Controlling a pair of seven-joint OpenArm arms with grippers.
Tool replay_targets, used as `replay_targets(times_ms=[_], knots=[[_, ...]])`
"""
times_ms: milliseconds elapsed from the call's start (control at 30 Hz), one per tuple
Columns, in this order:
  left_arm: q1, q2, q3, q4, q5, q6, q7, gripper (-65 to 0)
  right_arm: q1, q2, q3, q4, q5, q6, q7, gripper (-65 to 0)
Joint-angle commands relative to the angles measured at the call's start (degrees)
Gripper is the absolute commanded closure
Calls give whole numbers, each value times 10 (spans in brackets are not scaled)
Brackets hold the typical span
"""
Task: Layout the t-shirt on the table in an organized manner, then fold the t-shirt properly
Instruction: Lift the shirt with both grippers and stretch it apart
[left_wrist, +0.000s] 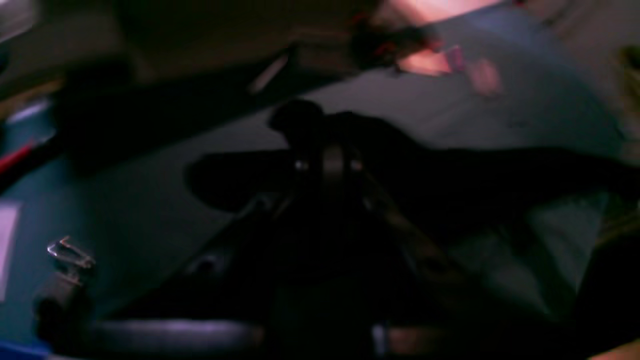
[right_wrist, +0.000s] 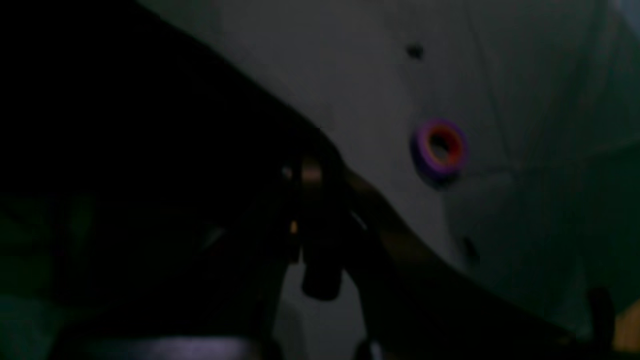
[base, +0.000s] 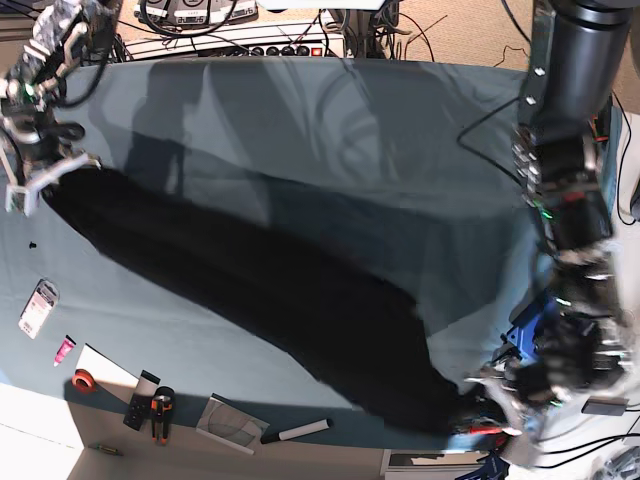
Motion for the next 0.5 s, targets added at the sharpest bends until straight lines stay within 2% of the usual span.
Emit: replay_targets(times_ms=[0,67,267,300,467], knots=[[-19,-16,-3,8,-41,-7,17,0,12,11,-8,8,1,-2,18,0],[-13,-35,-3,8,-107,-10,61,0,26,11,-33,8,-1,-2,30,0],[59,-93,-3,8,-243,-21,61,0,59,11,-102,8,-16,-3,45,0],[75,-102,-3,9,-258,-21,61,0,60,11,-109,8,-16,-3,45,0],[178,-137,-3,47,-258,-21,61,0,59,11,-116,8,-11,-3,19,0]])
